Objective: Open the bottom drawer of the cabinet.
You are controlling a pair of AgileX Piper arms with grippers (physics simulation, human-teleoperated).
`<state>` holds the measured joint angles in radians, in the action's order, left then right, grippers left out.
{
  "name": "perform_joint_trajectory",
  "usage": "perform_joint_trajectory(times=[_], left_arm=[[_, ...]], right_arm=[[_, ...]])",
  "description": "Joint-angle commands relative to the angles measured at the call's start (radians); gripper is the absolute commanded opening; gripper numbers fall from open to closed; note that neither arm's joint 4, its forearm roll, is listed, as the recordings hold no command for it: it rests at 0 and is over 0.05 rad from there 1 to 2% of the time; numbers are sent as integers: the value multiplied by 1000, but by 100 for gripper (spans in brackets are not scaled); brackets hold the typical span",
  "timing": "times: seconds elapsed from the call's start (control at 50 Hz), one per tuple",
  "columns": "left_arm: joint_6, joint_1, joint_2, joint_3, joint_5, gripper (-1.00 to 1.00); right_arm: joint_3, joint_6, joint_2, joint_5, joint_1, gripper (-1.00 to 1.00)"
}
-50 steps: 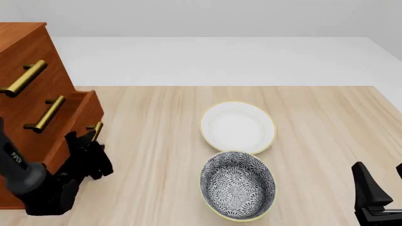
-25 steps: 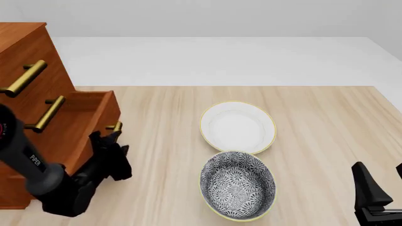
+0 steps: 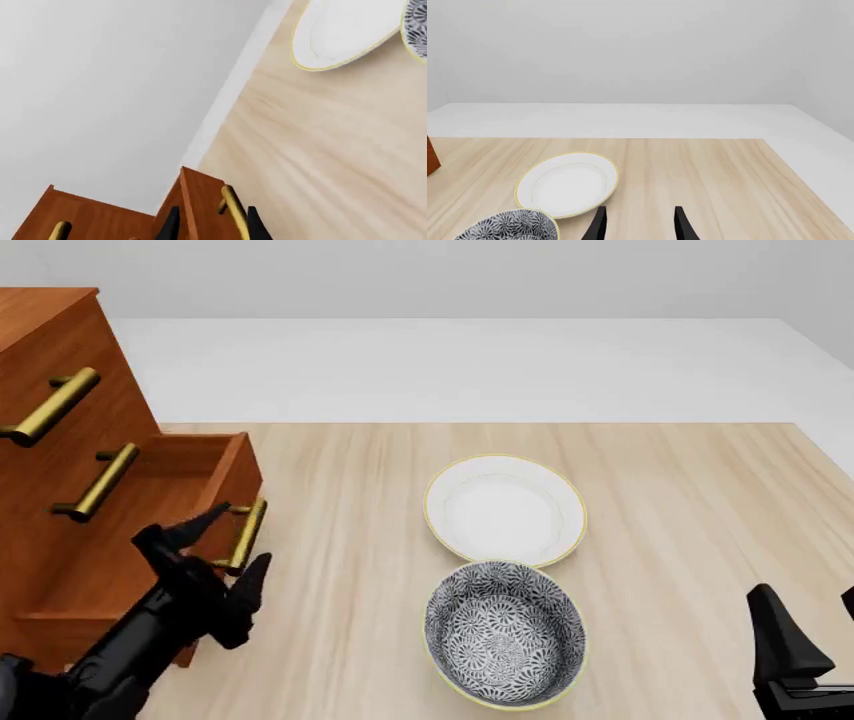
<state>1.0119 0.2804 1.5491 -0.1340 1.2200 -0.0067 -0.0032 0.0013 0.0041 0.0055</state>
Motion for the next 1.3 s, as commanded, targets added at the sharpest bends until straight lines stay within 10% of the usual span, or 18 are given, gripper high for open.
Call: perform_joint_trajectory(times=[0.02, 0.08, 0.18, 0.24, 0.56, 1.3], left_arm=[[-174, 66, -302, 123, -87, 100], [-224, 100, -515, 62, -384, 100], [-212, 92, -656, 27, -572, 100], [-337, 92, -742, -103, -856, 100], [-462, -8, -798, -367, -1354, 100], [-607, -130, -683, -502, -1562, 100]], right_arm=[[0, 0, 0, 0, 0, 100], [0, 0, 0, 0, 0, 100], [0, 0, 0, 0, 0, 100], [0, 0, 0, 0, 0, 100], [0, 0, 0, 0, 0, 100], [0, 0, 0, 0, 0, 100]])
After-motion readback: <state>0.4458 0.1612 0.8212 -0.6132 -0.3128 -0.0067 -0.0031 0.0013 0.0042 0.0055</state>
